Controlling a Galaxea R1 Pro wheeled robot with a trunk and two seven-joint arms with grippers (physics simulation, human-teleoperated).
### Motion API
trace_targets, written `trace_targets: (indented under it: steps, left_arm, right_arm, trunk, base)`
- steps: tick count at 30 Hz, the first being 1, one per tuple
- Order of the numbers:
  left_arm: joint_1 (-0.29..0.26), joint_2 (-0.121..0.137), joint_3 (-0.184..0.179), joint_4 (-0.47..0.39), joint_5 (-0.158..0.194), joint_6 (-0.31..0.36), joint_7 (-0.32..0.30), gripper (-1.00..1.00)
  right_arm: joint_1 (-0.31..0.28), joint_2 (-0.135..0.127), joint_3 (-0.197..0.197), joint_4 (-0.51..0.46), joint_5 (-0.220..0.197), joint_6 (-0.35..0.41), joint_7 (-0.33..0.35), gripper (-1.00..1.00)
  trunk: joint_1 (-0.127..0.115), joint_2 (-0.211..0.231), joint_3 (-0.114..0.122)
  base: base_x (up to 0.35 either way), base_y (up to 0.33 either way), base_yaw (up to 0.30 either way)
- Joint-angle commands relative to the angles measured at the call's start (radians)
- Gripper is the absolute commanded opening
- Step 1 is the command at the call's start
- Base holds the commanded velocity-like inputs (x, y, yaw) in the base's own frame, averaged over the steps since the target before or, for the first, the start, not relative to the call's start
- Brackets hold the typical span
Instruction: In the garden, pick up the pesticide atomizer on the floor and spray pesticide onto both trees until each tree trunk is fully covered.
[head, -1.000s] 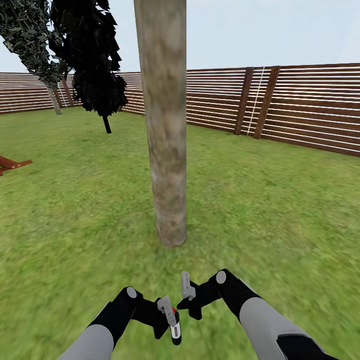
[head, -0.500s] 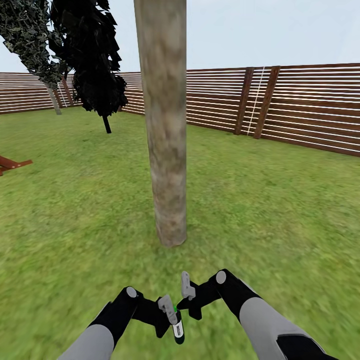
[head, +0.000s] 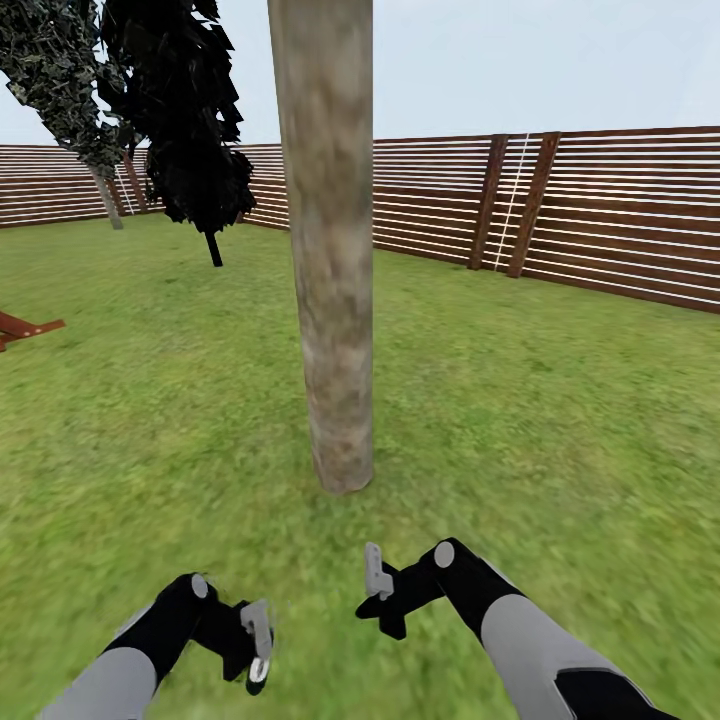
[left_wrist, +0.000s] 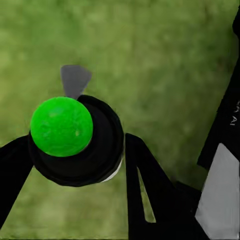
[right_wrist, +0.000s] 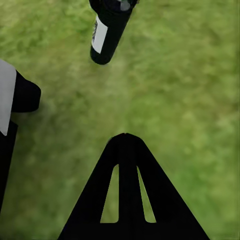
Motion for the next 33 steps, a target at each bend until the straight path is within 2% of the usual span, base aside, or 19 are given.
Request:
trace_targets:
  steps: [1, 2, 3, 4, 6, 7, 8, 9, 11, 12, 14, 15, 17, 19, 20, 22, 23, 26, 33]
  left_arm:
    - [0.000, 0.035, 0.005, 0.000, 0.011, -0.002, 0.001, -1.00]
    - [0.000, 0.054, 0.010, 0.000, 0.017, -0.002, 0.003, -1.00]
    - [0.000, 0.068, 0.044, 0.000, 0.043, -0.003, 0.018, -1.00]
    - [0.001, 0.072, 0.095, 0.000, 0.074, -0.003, 0.047, -1.00]
    - [0.002, 0.069, 0.191, 0.000, 0.126, -0.003, 0.126, -1.00]
    - [0.003, 0.066, 0.258, 0.002, 0.169, -0.003, 0.206, -1.00]
    - [0.005, 0.063, 0.299, 0.005, 0.205, -0.003, 0.268, -1.00]
    - [0.008, 0.060, 0.332, 0.011, 0.257, -0.003, 0.358, -1.00]
    - [0.013, 0.051, 0.348, 0.018, 0.333, -0.002, 0.497, -1.00]
    - [0.015, 0.038, 0.350, 0.019, 0.361, -0.002, 0.558, -1.00]
    - [0.015, -0.009, 0.352, 0.020, 0.389, -0.004, 0.650, -1.00]
    - [0.018, -0.036, 0.352, 0.021, 0.393, -0.007, 0.671, -1.00]
    - [0.021, -0.066, 0.353, 0.042, 0.395, -0.008, 0.690, -1.00]
    - [0.022, -0.077, 0.353, 0.102, 0.410, -0.010, 0.785, -1.00]
    - [0.022, -0.080, 0.353, 0.125, 0.422, -0.009, 0.842, -1.00]
    - [0.022, -0.084, 0.353, 0.138, 0.435, -0.007, 0.880, -1.00]
    - [0.023, -0.088, 0.353, 0.141, 0.439, -0.007, 0.889, -1.00]
    - [0.043, -0.087, 0.354, 0.144, 0.439, -0.012, 0.895, -1.00]
    - [0.063, -0.091, 0.360, 0.136, 0.442, -0.013, 0.896, -1.00]
  right_arm:
    - [0.000, -0.002, 0.000, 0.000, 0.000, 0.000, 0.000, -1.00]
    - [0.000, -0.003, -0.001, 0.000, 0.001, 0.000, -0.002, -1.00]
    - [0.000, -0.005, -0.004, -0.001, 0.001, 0.000, -0.004, -1.00]
    - [0.000, -0.013, -0.005, -0.001, 0.002, 0.000, -0.007, -1.00]
    - [0.001, -0.066, -0.020, 0.003, -0.002, 0.000, -0.036, -1.00]
    - [0.002, -0.103, -0.076, 0.026, -0.011, 0.000, -0.095, -1.00]
    - [0.002, -0.128, -0.134, 0.050, -0.017, 0.000, -0.152, -1.00]
    - [0.003, -0.161, -0.218, 0.084, -0.020, 0.000, -0.237, -1.00]
    - [0.004, -0.202, -0.338, 0.137, -0.022, 0.002, -0.393, -1.00]
    - [0.011, -0.212, -0.391, 0.156, -0.022, 0.002, -0.497, -1.00]
    - [0.064, -0.221, -0.488, 0.174, -0.023, 0.002, -0.759, -1.00]
    - [0.105, -0.222, -0.522, 0.177, -0.023, 0.001, -0.843, 1.00]
    - [0.153, -0.226, -0.558, 0.177, -0.024, 0.000, -0.887, 1.00]
    - [0.207, -0.255, -0.674, 0.178, -0.025, 0.000, -0.899, 1.00]
    - [0.230, -0.264, -0.775, 0.176, -0.024, 0.000, -0.901, 1.00]
    - [0.246, -0.279, -0.905, 0.174, -0.023, 0.000, -0.899, 1.00]
    - [0.258, -0.290, -0.946, 0.175, -0.022, 0.000, -0.896, 1.00]
    - [0.281, -0.295, -0.969, 0.178, -0.020, -0.004, -0.894, 1.00]
    - [0.293, -0.295, -0.980, 0.177, -0.025, -0.003, -0.899, 1.00]
  trunk:
    - [0.000, 0.000, 0.000]
    - [0.000, 0.000, 0.000]
    - [0.000, 0.000, 0.000]
    - [0.000, 0.000, 0.000]
    - [0.000, 0.000, 0.000]
    - [0.000, 0.000, 0.000]
    - [0.000, 0.000, 0.000]
    - [0.000, 0.000, 0.000]
    - [0.000, 0.000, 0.000]
    - [0.000, 0.000, 0.000]
    - [0.000, 0.000, 0.000]
    - [0.000, 0.000, 0.000]
    - [0.000, 0.000, 0.000]
    - [0.000, 0.000, 0.000]
    - [0.000, 0.000, 0.000]
    - [0.000, 0.000, 0.000]
    - [0.000, 0.000, 0.000]
    - [0.000, 0.000, 0.000]
    - [0.000, 0.000, 0.000]
  base:
    - [0.000, 0.000, 0.000]
    - [0.000, 0.000, 0.000]
    - [0.000, 0.000, 0.000]
    - [0.000, 0.000, 0.000]
    - [0.000, 0.000, 0.000]
    - [0.000, 0.000, 0.000]
    - [0.000, 0.000, 0.000]
    - [0.000, 0.000, 0.000]
    - [0.000, 0.000, 0.000]
    - [0.000, 0.000, 0.000]
    - [0.000, 0.000, 0.000]
    - [0.000, 0.000, 0.000]
    - [0.000, 0.000, 0.000]
    - [0.000, 0.000, 0.000]
    - [0.000, 0.000, 0.000]
    - [0.000, 0.000, 0.000]
    - [0.000, 0.000, 0.000]
    - [0.000, 0.000, 0.000]
    - [0.125, 0.000, 0.000]
